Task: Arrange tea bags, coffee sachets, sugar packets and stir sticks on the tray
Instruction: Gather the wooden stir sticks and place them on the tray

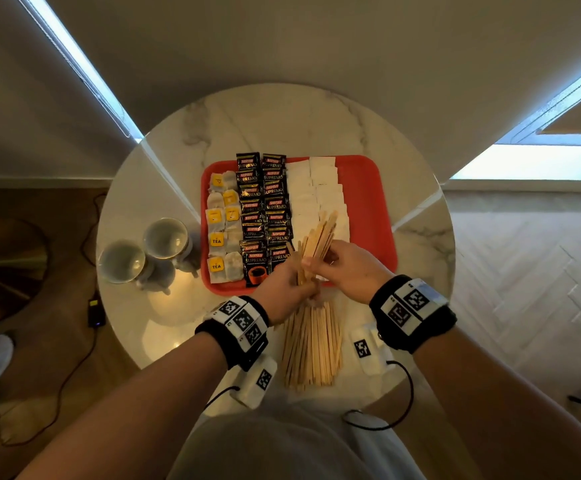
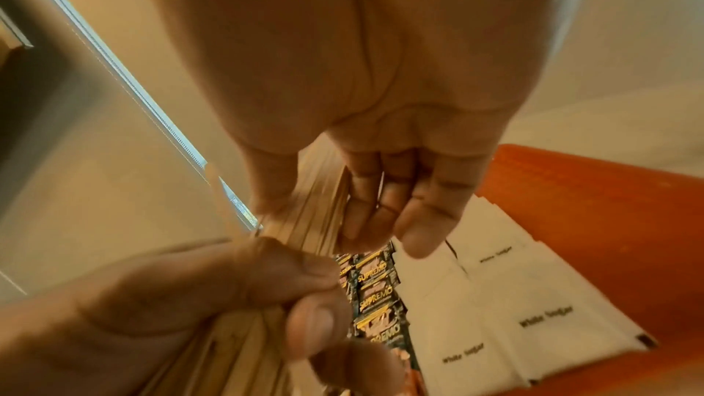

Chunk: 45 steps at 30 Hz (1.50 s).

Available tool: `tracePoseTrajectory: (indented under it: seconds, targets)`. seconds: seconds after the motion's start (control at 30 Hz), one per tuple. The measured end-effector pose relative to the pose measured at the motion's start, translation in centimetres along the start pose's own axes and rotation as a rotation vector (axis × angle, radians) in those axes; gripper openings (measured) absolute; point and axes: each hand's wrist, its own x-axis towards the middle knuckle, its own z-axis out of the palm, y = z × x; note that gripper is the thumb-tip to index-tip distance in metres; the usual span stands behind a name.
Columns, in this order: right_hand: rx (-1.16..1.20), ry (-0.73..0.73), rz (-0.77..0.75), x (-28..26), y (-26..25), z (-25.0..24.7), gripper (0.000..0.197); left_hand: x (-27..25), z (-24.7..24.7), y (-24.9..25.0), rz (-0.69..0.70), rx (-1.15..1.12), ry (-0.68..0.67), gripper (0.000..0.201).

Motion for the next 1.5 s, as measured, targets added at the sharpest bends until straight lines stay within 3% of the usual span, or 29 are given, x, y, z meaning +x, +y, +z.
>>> tracePoseTrajectory:
  seconds: [0.07, 0.17, 0.23, 0.37, 0.47, 0.57, 0.63, 0.73, 0.77, 0.83, 0.9, 1.0, 1.1, 1.23, 1.4, 1.5]
  targets:
    - [0.08, 0.115, 0.065, -0.2, -0.3, 0.1, 0.07, 0.3, 0.1, -0.2, -0.021, 0.027, 0.032, 0.04]
    - [0.255, 0.194, 0.056, -0.1, -0.5, 0.1, 0.126, 0.4, 0.5, -0.4, -0.037, 0.198, 0.056, 0.046]
    - [0.323, 0.166, 0.044, 0.1, -0.6, -0.1, 0.132, 0.4, 0.7, -0.3, -0.04, 0.244, 0.095, 0.048]
    - [0.331, 0.125, 0.028, 0.0, -1.0, -0.5, 0.124, 0.8, 0.9, 0.1, -0.05, 0.305, 0.168, 0.036]
    - [0.289, 0.257, 0.045, 0.1, -0.8, -0.5, 0.086, 0.7, 1.0, 0.4, -0.05, 0.281, 0.137, 0.045]
    - [0.305, 0.266, 0.014, 0.1, -0.7, -0.3, 0.061, 0.5, 1.2, 0.5, -0.081, 0.082, 0.113, 0.049]
    - [0.26, 0.24, -0.003, 0.4, -0.6, -0.1, 0.059, 0.3, 1.4, 0.8, -0.098, -0.005, 0.102, 0.045]
    - [0.157, 0.271, -0.005, 0.8, -0.8, -0.4, 0.073, 0.1, 1.5, 0.8, -0.124, -0.07, 0.066, 0.031]
    - [0.125, 0.3, -0.003, 1.0, -0.9, -0.6, 0.072, 0.2, 1.4, 0.7, -0.117, -0.03, 0.047, 0.028]
    - [0.027, 0.285, -0.006, 1.5, -1.3, -1.2, 0.05, 0.3, 1.2, 0.5, -0.083, 0.129, 0.005, 0.026]
    - [-0.105, 0.138, 0.002, 1.9, -1.6, -1.3, 0.027, 0.6, 1.2, 0.4, -0.068, 0.258, -0.017, 0.031]
    - [-0.113, 0.013, 0.017, 2.1, -1.7, -1.3, 0.033, 0.8, 1.2, 0.5, -0.059, 0.359, -0.003, 0.054]
    - [-0.106, 0.036, 0.015, 2.0, -1.4, -1.4, 0.04, 0.9, 1.0, 0.8, -0.023, 0.444, 0.029, 0.047]
    - [-0.134, 0.036, -0.026, 2.2, -0.9, -0.5, 0.026, 1.8, 1.5, 1.3, -0.024, 0.488, 0.069, 0.048]
    - [0.013, 0.056, -0.044, 1.8, -1.1, -0.8, 0.04, 2.2, 1.0, 1.1, -0.079, 0.238, 0.046, 0.025]
    - [0.122, 0.215, -0.082, 0.9, -0.8, -0.8, 0.042, 2.4, -0.6, 1.1, -0.096, 0.004, 0.174, 0.023]
